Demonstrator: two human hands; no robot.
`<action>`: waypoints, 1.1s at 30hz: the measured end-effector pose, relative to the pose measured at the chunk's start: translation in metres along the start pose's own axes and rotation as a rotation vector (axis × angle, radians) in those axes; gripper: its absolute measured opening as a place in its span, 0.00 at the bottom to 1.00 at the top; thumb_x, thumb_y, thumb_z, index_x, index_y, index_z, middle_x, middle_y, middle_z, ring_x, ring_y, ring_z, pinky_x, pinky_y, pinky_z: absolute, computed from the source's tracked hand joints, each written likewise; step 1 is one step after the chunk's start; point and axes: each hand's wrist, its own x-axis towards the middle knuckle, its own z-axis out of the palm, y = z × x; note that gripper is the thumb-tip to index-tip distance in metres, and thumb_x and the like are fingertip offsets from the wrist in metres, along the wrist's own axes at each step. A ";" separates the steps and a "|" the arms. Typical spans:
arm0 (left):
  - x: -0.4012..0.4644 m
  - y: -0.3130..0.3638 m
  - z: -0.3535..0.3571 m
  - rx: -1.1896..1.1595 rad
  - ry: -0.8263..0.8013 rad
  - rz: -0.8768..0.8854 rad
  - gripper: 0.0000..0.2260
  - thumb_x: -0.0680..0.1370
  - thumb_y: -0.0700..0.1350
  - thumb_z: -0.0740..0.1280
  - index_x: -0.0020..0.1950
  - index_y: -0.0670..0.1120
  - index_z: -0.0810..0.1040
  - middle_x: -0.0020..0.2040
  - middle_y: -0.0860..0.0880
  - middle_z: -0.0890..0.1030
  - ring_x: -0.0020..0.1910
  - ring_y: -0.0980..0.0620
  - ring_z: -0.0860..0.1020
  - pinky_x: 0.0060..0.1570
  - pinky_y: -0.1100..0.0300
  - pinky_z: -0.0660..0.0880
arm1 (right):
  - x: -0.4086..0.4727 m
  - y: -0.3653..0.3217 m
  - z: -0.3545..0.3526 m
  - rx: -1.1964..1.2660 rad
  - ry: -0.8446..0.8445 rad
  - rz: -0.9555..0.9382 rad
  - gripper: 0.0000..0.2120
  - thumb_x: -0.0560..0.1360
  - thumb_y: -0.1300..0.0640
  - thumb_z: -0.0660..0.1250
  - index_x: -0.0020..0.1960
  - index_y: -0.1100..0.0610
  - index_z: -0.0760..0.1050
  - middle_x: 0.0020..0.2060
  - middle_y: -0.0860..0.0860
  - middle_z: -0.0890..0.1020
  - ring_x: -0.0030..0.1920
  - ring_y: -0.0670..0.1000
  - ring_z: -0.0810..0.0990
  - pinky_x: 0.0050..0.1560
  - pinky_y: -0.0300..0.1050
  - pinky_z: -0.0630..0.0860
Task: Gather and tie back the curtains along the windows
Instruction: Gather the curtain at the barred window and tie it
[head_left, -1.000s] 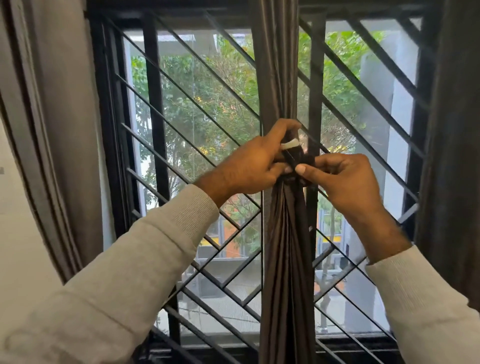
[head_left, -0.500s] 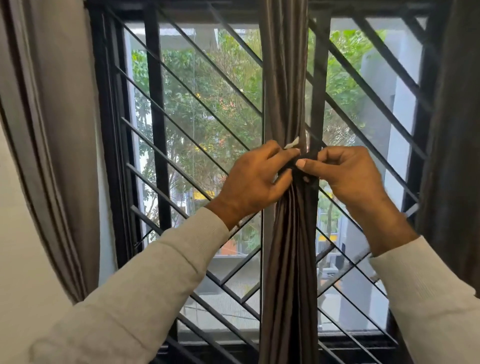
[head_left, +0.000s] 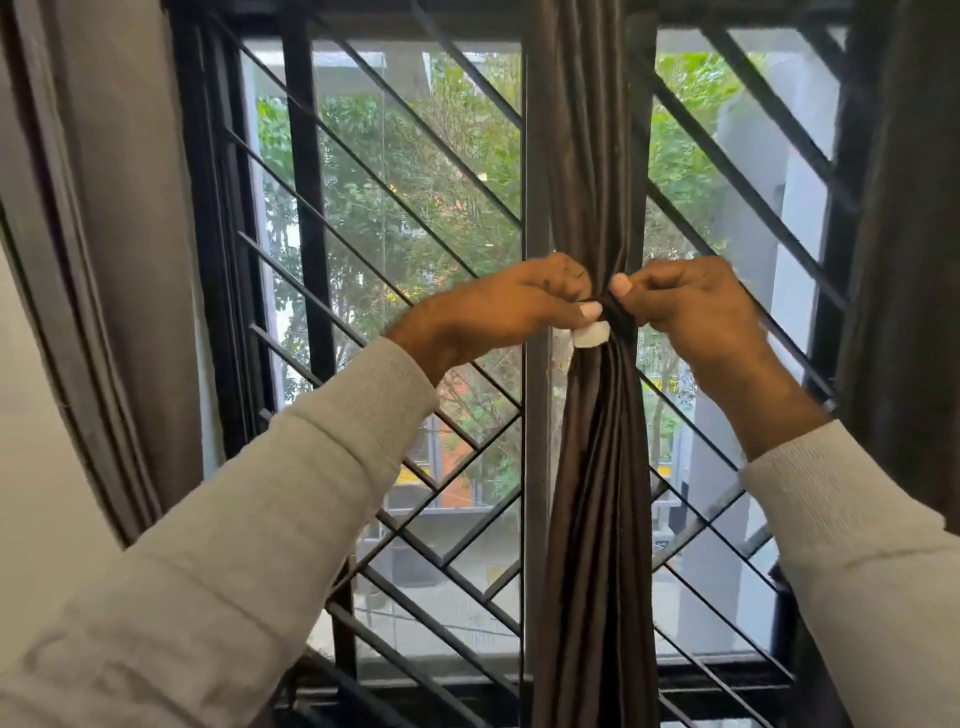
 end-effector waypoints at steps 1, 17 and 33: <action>-0.001 0.004 -0.001 0.002 -0.029 0.005 0.17 0.78 0.43 0.74 0.46 0.28 0.75 0.52 0.43 0.70 0.52 0.49 0.71 0.60 0.53 0.69 | 0.001 -0.003 -0.001 0.021 -0.016 0.025 0.15 0.79 0.60 0.74 0.40 0.72 0.79 0.30 0.54 0.73 0.29 0.45 0.70 0.35 0.34 0.69; -0.021 -0.016 0.014 0.881 0.463 0.387 0.06 0.79 0.47 0.73 0.50 0.45 0.82 0.47 0.48 0.80 0.45 0.44 0.79 0.48 0.50 0.73 | -0.002 0.004 0.005 0.091 -0.149 0.319 0.12 0.83 0.62 0.67 0.41 0.60 0.81 0.31 0.52 0.79 0.30 0.47 0.75 0.35 0.44 0.68; -0.091 -0.003 0.022 1.206 0.404 0.563 0.05 0.74 0.35 0.73 0.42 0.42 0.78 0.41 0.44 0.80 0.43 0.40 0.78 0.35 0.50 0.71 | -0.010 -0.032 0.026 -0.548 0.048 0.059 0.14 0.80 0.54 0.69 0.40 0.62 0.83 0.27 0.53 0.76 0.29 0.49 0.74 0.34 0.43 0.70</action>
